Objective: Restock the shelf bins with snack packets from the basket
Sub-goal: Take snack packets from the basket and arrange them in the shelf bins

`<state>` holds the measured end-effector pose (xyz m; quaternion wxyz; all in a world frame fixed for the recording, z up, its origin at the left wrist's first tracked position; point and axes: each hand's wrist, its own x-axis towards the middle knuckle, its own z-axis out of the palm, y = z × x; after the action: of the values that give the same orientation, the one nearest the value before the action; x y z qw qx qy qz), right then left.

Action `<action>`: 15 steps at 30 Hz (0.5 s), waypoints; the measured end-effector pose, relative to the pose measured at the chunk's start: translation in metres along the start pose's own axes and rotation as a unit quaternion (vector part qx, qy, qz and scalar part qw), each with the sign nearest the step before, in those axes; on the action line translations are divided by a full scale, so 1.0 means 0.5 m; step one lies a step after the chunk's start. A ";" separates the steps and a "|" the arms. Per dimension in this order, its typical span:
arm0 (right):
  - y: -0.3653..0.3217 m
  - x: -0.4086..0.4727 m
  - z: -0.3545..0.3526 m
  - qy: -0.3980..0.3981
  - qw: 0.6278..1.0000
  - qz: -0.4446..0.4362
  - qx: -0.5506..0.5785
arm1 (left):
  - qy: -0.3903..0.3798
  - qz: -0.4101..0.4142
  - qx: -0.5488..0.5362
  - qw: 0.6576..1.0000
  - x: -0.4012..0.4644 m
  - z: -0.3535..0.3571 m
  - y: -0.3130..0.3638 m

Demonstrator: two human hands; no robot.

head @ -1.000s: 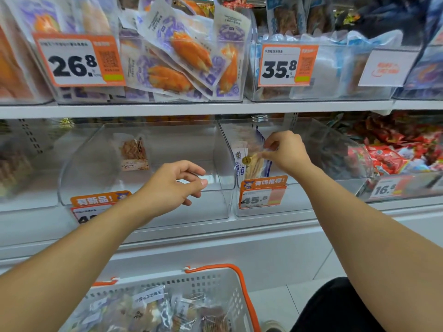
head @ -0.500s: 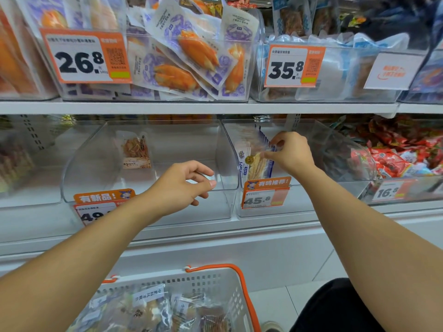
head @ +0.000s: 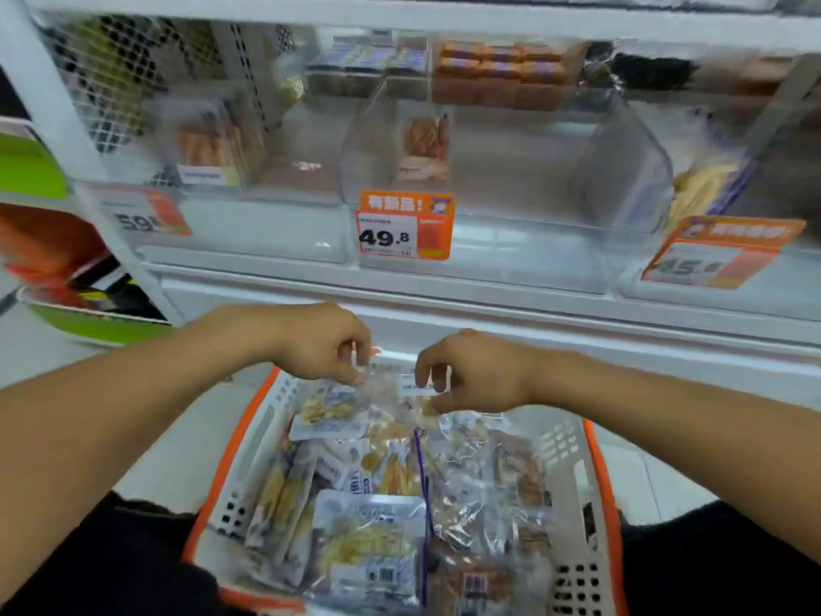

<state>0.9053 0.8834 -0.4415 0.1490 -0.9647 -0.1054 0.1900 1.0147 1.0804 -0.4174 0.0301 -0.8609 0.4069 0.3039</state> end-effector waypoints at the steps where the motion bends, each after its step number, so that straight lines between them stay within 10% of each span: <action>1: -0.001 0.034 0.068 -0.065 0.997 0.044 0.008 | -0.067 -0.045 0.082 0.993 -0.013 0.012 -0.024; 9: -0.007 0.145 0.239 0.020 0.873 0.299 0.384 | -0.023 0.011 0.096 0.995 -0.048 0.010 -0.058; 15: 0.002 0.090 0.065 -0.007 0.891 0.273 0.363 | -0.057 -0.030 0.143 0.988 -0.066 -0.038 -0.060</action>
<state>0.9333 0.9022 -0.4858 0.4305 -0.8327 0.2375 0.2547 1.0297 1.1174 -0.3896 0.1852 -0.8405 0.4182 0.2904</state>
